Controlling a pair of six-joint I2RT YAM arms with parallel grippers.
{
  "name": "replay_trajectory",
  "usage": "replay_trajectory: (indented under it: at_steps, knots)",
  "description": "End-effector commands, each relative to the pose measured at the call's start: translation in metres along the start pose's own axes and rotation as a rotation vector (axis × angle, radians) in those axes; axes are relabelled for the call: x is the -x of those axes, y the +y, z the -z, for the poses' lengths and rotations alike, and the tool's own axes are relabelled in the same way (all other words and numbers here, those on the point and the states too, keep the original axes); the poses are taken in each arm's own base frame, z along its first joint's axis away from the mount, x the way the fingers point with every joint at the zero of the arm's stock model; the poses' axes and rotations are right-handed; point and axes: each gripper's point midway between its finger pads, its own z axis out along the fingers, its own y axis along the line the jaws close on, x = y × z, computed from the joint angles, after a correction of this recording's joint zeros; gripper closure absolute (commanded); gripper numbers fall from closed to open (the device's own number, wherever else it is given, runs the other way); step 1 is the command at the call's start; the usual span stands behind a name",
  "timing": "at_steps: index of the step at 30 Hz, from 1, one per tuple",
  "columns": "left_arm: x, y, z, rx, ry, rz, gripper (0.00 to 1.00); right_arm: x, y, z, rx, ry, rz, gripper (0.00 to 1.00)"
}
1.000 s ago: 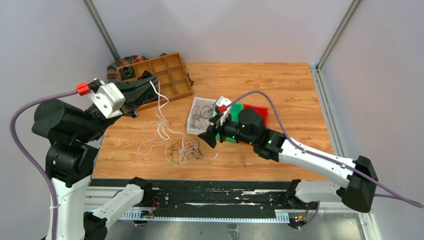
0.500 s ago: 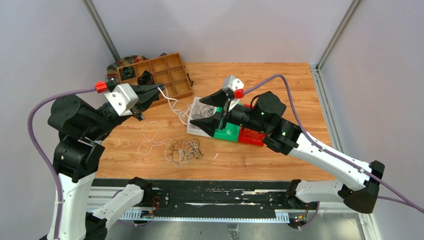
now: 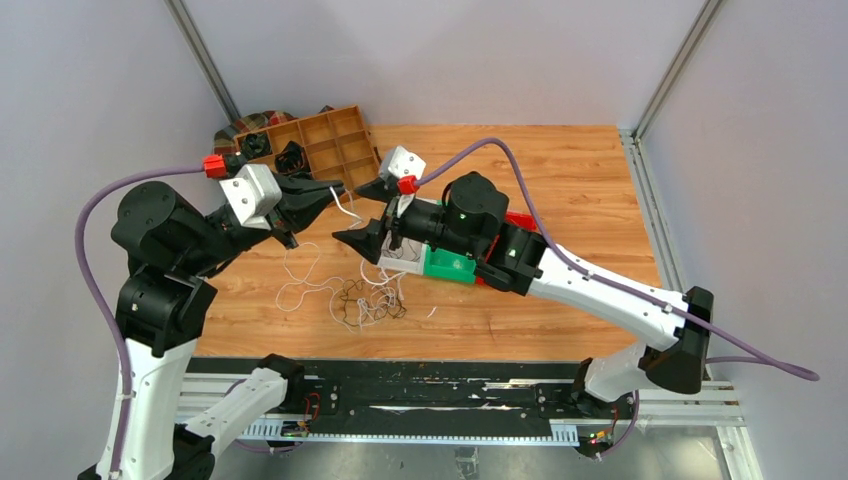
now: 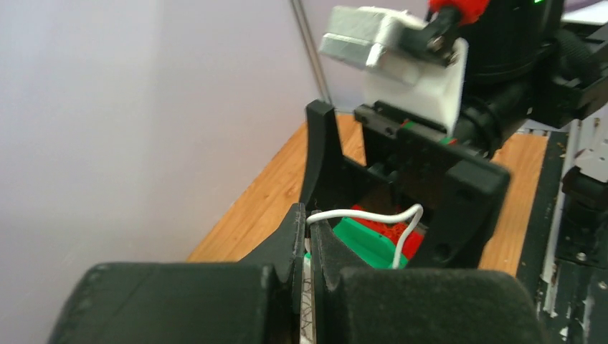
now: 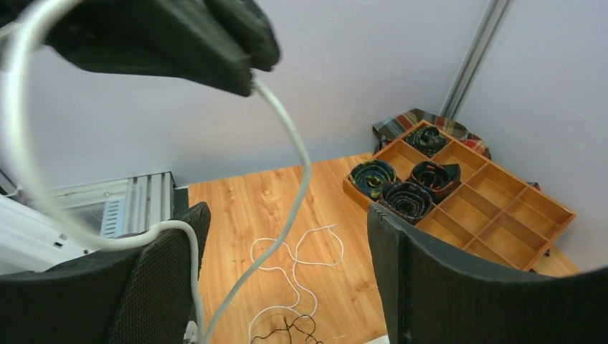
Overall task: Untangle the cables
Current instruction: Place the cable in the bin.
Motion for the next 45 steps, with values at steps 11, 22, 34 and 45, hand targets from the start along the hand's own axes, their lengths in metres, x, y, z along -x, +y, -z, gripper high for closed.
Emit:
replay_trajectory:
  at_steps: [11, 22, 34, 45]
  knots:
    - [-0.001, -0.014, 0.005, -0.048, -0.003, 0.006, 0.74, -0.011, -0.036, 0.02, -0.118, 0.05, 0.013, 1.0]
    - [-0.089, 0.025, 0.021, 0.175, 0.326, -0.021, 0.3, -0.107, -0.14, 0.081, -0.383, 0.184, -0.188, 0.99]
    - [-0.119, 0.022, 0.04, 0.188, 0.459, -0.055, 0.27, -0.219, -0.189, 0.098, -0.481, 0.34, -0.408, 0.99]
    - [-0.119, 0.019, 0.04, 0.17, 0.465, -0.057, 0.27, -0.274, -0.202, 0.125, -0.635, 0.548, -0.44, 0.82]
